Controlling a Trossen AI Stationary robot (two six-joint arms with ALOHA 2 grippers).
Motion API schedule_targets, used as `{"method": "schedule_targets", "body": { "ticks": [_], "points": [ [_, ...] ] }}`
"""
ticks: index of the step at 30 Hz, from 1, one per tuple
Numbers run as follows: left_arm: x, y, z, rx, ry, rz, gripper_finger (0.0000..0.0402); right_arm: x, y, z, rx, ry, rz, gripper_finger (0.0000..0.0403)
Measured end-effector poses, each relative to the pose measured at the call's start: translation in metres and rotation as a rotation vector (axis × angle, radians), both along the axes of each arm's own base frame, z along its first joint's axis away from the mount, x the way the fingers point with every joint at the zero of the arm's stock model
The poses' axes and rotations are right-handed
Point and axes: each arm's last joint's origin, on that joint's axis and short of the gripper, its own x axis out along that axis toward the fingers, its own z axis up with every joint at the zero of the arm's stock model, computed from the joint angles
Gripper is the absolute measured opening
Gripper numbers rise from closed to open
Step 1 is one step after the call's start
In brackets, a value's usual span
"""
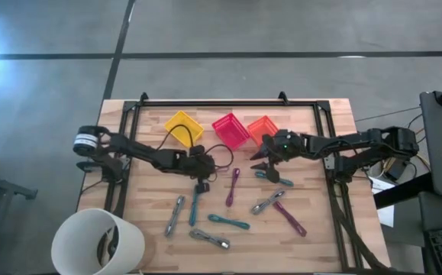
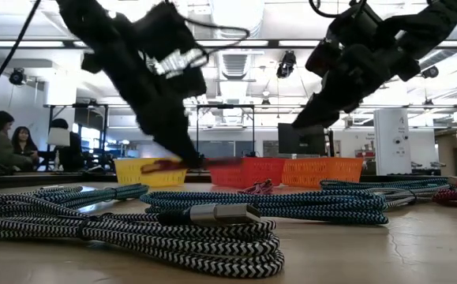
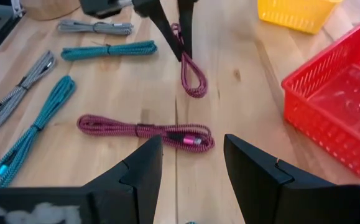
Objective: Pick & Place USB Port
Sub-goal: Put the top black violet USB cable into the yellow bin
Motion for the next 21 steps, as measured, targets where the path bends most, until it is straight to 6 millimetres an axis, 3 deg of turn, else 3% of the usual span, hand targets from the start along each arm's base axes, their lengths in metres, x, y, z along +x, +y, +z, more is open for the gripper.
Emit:
{"method": "schedule_targets", "body": {
  "ticks": [7,12,16,21],
  "points": [
    [-0.016,0.007,0.049,0.099,-0.141,0.120,0.0013,0.002,0.000,0.003,-0.006,-0.010,0.006,0.0160],
    [-0.039,0.017,0.073,0.323,-0.084,0.120,0.0019,0.002,0.000,0.003,-0.026,-0.014,0.019,0.0150],
    [-0.053,0.033,0.083,0.379,-0.033,0.134,0.0021,0.002,0.000,0.004,-0.048,-0.016,0.033,0.0144],
    [-0.063,0.061,0.081,0.286,-0.004,0.322,0.0020,0.004,0.000,0.007,-0.068,-0.039,0.042,0.0139]
  ]
}}
